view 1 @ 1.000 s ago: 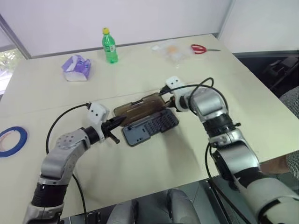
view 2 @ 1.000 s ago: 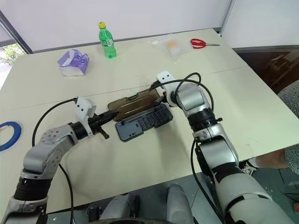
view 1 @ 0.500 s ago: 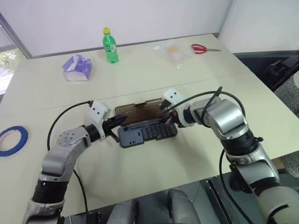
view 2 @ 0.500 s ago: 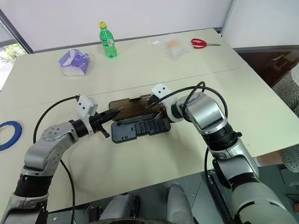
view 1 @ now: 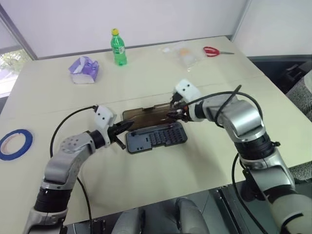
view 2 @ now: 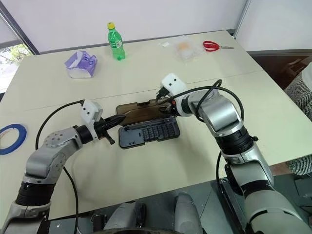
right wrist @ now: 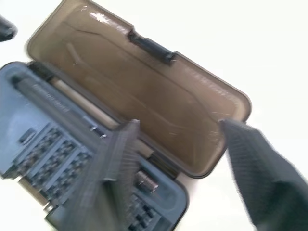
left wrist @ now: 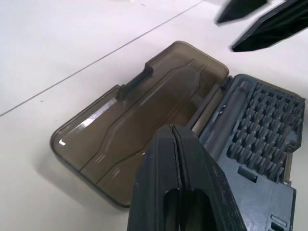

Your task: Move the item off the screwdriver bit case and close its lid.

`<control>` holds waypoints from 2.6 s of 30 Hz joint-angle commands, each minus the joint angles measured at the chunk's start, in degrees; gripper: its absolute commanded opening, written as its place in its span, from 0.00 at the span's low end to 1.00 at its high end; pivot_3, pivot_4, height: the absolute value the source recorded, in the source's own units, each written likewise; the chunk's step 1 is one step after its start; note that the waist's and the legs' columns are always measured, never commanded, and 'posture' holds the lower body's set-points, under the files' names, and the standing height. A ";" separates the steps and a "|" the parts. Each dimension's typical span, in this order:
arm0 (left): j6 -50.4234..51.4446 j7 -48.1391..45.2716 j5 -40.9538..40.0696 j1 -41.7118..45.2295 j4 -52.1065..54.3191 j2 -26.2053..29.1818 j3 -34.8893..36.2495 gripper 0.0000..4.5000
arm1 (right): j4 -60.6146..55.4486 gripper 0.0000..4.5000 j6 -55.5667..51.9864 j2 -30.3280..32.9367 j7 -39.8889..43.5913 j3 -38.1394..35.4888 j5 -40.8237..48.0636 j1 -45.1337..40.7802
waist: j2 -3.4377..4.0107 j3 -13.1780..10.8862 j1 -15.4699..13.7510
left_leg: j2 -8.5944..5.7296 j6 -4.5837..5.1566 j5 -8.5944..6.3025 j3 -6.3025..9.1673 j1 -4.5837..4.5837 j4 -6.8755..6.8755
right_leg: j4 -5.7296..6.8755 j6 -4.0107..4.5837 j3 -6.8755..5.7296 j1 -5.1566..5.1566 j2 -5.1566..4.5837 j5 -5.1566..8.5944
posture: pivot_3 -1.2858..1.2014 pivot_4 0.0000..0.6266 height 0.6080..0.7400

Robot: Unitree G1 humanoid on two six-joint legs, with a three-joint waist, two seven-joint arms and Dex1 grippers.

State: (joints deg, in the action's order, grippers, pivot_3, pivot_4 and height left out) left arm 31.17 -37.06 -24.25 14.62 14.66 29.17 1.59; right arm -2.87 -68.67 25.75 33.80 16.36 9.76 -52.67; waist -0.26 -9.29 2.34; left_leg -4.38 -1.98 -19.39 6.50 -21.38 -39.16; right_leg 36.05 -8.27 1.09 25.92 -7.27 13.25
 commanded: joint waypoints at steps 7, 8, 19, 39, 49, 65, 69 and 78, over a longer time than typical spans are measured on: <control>-0.72 -0.04 0.17 0.45 0.66 -0.19 -0.01 0.00 | 22.98 0.98 3.68 -8.62 -15.74 -4.59 -7.30 -6.81 | 0.00 0.00 0.19 | 0.00 -0.01 0.01 -0.03 -0.02 0.01 | 0.06 0.00 0.00 0.06 0.00 0.00 | 0.52 0.24 1.00; -0.73 -0.03 0.19 0.34 0.77 -0.23 -0.10 0.00 | 24.90 0.98 3.95 -9.53 -16.67 -5.58 -7.22 -7.47 | 0.00 0.00 0.22 | 0.00 -0.01 0.01 -0.03 -0.02 0.01 | 0.07 0.00 0.00 0.08 0.00 0.00 | 0.52 0.24 1.00; -1.27 -0.04 0.80 -0.60 1.40 -0.08 -0.14 0.00 | 31.46 0.98 5.99 -11.44 -17.05 -6.52 -7.61 -8.76 | 0.01 0.01 0.28 | 0.00 -0.02 0.01 -0.05 0.00 0.01 | 0.09 0.00 0.00 0.07 0.00 0.00 | 0.52 0.24 1.00; -1.04 0.79 1.28 -0.36 1.85 -0.11 0.28 0.00 | 15.50 0.01 -6.31 -11.19 -14.05 -2.93 -6.03 -4.36 | 0.01 0.01 0.24 | 0.00 -0.01 0.01 -0.04 -0.02 0.02 | 0.11 0.00 0.00 0.13 -0.02 0.00 | 0.52 0.24 1.00; -1.44 0.30 1.41 -0.26 1.00 0.03 0.08 0.00 | 2.53 0.01 -23.83 -8.81 -13.74 -6.07 -0.41 -2.46 | 0.01 0.01 0.18 | 0.01 -0.01 0.01 -0.05 -0.07 0.02 | 0.11 0.00 0.00 0.18 -0.02 0.00 | 0.52 0.24 1.00; -3.17 -0.81 2.35 0.14 -0.98 -0.42 -0.66 0.00 | 1.48 0.01 -23.83 -10.41 -40.14 -17.40 21.66 4.01 | 0.00 0.01 0.12 | 0.01 -0.01 0.01 -0.07 -0.06 0.02 | 0.12 0.00 0.00 0.18 -0.06 0.00 | 0.52 0.24 1.00; -3.50 -1.19 2.63 0.16 -1.36 -0.48 -0.74 0.00 | 0.74 0.01 -23.83 -8.84 -52.32 -19.95 35.80 6.18 | 0.00 0.01 0.04 | 0.01 -0.01 0.01 -0.06 -0.06 0.02 | 0.12 0.00 0.00 0.16 -0.06 0.00 | 0.52 0.24 1.00; -4.55 -2.23 3.02 0.32 -2.67 -0.41 -0.92 0.00 | 4.01 0.01 -23.83 -0.99 -79.81 -19.21 73.69 9.02 | 0.00 0.01 0.04 | 0.03 0.00 0.01 -0.09 -0.06 0.02 | 0.10 0.00 -0.01 0.12 -0.07 0.00 | 0.52 0.24 1.00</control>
State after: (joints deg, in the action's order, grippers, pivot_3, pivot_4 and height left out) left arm 27.93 -38.85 -21.68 14.33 11.49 28.59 0.69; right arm 0.74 -92.07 23.33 -41.87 -3.15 75.74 -44.12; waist -0.26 -9.28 2.37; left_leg -4.33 -1.98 -19.38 6.41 -21.43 -39.14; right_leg 36.15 -8.27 1.09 26.03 -7.33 13.25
